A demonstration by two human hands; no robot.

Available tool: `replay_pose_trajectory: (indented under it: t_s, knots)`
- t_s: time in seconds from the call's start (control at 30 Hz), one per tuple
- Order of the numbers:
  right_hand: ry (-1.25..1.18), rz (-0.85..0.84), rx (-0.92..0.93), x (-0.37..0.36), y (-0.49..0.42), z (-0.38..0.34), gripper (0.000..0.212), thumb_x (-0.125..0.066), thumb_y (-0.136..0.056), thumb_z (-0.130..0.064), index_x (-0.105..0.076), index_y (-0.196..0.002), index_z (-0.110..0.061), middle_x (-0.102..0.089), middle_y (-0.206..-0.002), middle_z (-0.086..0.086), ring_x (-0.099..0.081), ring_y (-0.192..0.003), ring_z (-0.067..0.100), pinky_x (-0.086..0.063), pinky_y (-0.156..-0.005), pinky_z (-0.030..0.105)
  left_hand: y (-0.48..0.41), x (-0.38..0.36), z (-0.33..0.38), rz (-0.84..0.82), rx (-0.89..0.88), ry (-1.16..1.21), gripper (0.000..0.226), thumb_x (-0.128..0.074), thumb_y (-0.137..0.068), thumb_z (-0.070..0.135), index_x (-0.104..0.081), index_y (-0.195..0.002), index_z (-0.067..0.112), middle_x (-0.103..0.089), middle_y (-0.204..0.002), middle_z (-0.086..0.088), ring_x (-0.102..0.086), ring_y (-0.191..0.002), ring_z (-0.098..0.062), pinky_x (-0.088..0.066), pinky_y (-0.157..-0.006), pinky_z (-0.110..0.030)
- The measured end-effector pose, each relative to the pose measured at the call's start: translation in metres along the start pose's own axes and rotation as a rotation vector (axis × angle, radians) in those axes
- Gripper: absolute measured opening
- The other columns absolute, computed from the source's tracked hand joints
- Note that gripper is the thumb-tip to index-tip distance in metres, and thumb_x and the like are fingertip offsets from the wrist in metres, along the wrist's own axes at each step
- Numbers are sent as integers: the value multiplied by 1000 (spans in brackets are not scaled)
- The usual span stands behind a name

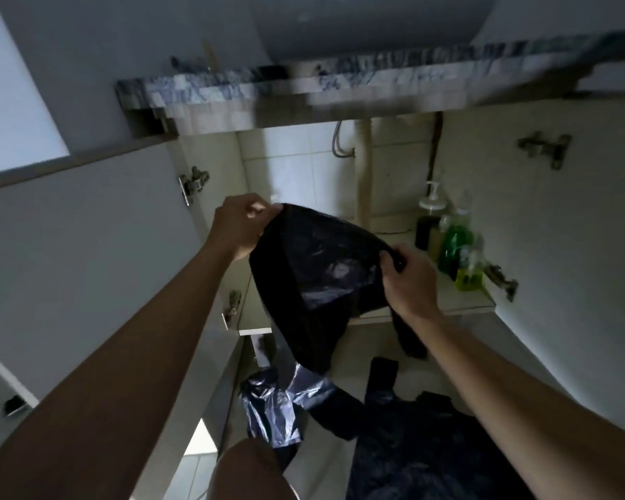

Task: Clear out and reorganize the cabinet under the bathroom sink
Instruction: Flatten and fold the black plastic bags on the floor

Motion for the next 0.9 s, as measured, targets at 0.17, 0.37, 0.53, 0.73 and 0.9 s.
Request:
replay_pose_trajectory:
  t_s: [0.17,0.37,0.53,0.73,0.9]
  knots:
    - [125,-156,19,44,-26,-9,38,-56,-98,-40,-59,-66,-21,-53,-57,-6,-54,-55,10,-34,-52,29,9,-28,-18,-216,36,-202,25,-68,-90,39,-70,-82,16,-72,-83,-4,-66,-78,-18,-44,-66,-24]
    - [272,-189,16,76,-43,-25,45,-57,-96,-43,-61,-65,-10,-52,-52,-3,-52,-54,11,-30,-47,22,27,-65,44,-238,-51,-56,45,-58,-84,65,-67,-101,25,-71,-99,8,-67,-93,-12,-51,-81,-28]
    - [261,-260,-54,78,-43,-37,49,-57,-96,-45,-56,-62,-9,-48,-54,6,-50,-54,18,-29,-49,27,88,-152,82,-639,-180,-232,96,-67,-53,87,-37,-130,37,-48,-135,10,-51,-118,-10,-45,-98,-35]
    - [316,-505,-124,109,-29,-28,60,-79,-67,-66,-71,-97,-14,-69,-89,1,-65,-79,14,-46,-68,27,75,-183,67,-459,-148,-203,25,-61,-89,30,-65,-113,24,-65,-104,1,-63,-97,-21,-43,-71,-27]
    - [766,-661,-77,145,-24,4,56,-86,-66,-52,-62,-105,-20,-62,-101,-4,-60,-89,15,-53,-75,33,42,-161,69,-450,-88,-219,12,-64,-91,26,-74,-96,24,-72,-89,-6,-66,-77,-20,-50,-65,-30]
Point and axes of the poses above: each hand's wrist, its own y-axis away from the middle knuckle, its own x-axis out of the back of the hand, z = x × y, the point moved 7 cm from there along -y, towards the middle knuckle
